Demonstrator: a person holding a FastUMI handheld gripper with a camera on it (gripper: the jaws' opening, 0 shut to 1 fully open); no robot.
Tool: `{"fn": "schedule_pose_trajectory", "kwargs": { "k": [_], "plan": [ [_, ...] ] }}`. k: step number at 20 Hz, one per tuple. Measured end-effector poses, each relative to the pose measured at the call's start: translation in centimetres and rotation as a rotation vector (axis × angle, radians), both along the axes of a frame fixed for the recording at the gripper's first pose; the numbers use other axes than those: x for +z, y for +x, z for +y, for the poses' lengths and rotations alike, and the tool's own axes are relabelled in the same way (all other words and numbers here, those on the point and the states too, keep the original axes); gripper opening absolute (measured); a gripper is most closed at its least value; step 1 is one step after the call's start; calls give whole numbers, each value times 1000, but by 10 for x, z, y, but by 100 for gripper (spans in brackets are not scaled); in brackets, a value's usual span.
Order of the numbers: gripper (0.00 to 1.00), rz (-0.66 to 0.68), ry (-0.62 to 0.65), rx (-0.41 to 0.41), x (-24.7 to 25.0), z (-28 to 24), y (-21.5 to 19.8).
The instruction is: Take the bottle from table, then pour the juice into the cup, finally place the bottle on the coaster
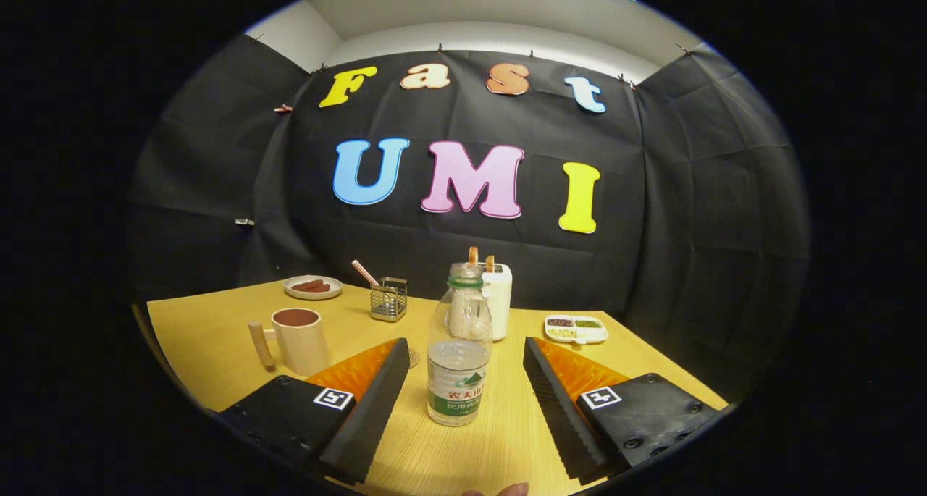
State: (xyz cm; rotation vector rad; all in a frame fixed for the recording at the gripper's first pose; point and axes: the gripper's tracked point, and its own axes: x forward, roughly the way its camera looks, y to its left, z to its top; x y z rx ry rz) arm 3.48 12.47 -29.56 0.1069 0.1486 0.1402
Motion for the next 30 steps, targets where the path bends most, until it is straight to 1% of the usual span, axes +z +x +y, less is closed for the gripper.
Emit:
{"fn": "schedule_pose_trajectory", "kwargs": {
  "k": [7,10,12,14,18,20,21,22,26,30],
  "plan": [
    [97,34,29,-33,-49,19,39],
    [97,41,35,-65,-59,16,56],
    [97,56,69,-79,-64,17,65],
    [78,67,75,-104,-68,16,72],
    [74,109,37,-113,-64,15,75],
    [72,109,-5,-140,-54,9,74],
    [69,108,-41,-146,-47,5,74],
    [69,101,-78,-144,-39,5,74],
    [69,76,-193,-101,5,10,73],
    [69,68,-318,-81,37,18,73]
  ]
}}
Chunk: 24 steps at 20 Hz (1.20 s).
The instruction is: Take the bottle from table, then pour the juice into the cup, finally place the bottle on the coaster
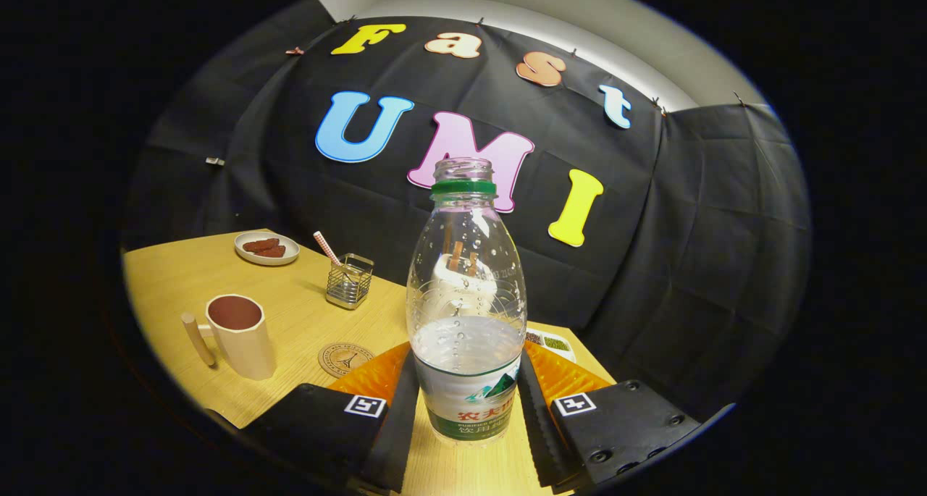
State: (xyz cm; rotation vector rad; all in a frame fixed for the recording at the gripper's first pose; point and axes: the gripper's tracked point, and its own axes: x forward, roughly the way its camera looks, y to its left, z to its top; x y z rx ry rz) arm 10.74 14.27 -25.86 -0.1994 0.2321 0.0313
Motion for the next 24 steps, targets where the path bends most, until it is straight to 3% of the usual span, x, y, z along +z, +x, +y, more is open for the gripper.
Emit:
{"fn": "schedule_pose_trajectory", "kwargs": {
  "k": [10,15,24],
  "plan": [
    [68,-8,-308,142,19,57,2],
    [68,-27,-486,176,23,75,11],
    [68,-10,-679,260,5,93,18]
  ]
}}
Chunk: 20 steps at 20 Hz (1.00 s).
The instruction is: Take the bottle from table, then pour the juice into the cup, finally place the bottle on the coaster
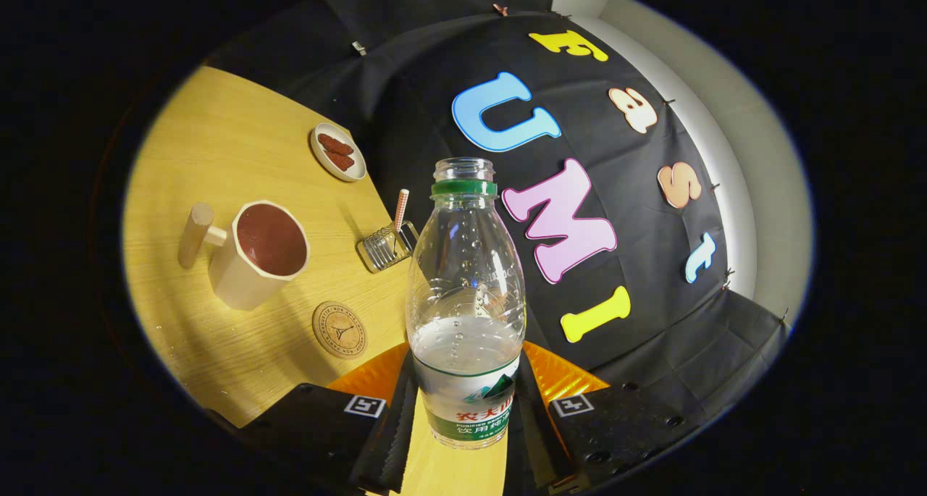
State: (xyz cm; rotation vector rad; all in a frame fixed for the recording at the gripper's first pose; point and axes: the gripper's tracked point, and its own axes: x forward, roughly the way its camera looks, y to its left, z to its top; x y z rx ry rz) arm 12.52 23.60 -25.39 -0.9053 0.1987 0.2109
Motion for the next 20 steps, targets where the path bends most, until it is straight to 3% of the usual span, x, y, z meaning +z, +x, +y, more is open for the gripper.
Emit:
{"fn": "schedule_pose_trajectory", "kwargs": {
  "k": [20],
  "plan": [
    [68,10,-392,161,-34,24,8]
  ]
}}
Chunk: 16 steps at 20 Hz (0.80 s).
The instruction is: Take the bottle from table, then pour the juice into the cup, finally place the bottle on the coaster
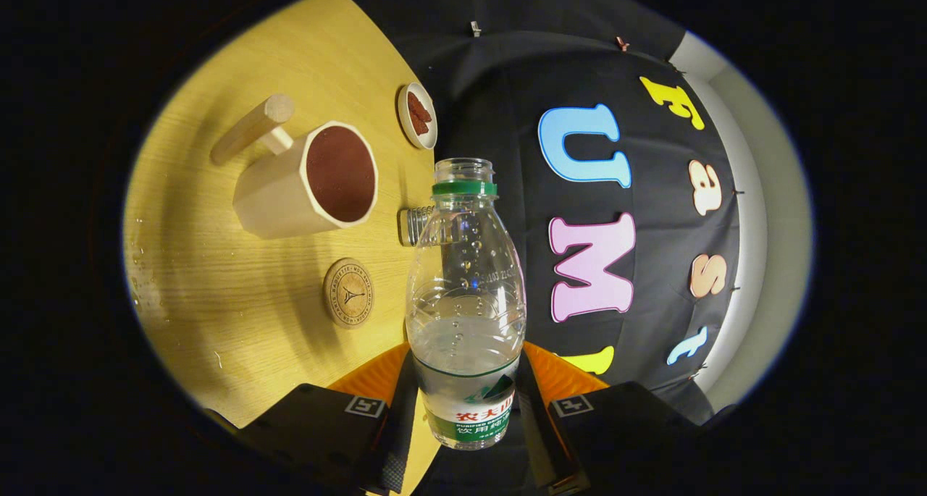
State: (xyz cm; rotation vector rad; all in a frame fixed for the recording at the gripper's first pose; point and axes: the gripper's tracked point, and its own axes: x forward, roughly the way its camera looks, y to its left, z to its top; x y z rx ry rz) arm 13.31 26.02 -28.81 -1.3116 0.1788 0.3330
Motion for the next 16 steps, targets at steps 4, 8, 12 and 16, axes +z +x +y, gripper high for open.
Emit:
{"fn": "schedule_pose_trajectory", "kwargs": {
  "k": [4,8,12,16],
  "plan": [
    [68,18,-31,-13,-5,-3,3],
    [68,11,-83,1,-6,-2,7],
    [68,6,-123,23,-8,-3,9],
    [68,9,-156,38,-10,0,11]
  ]
}}
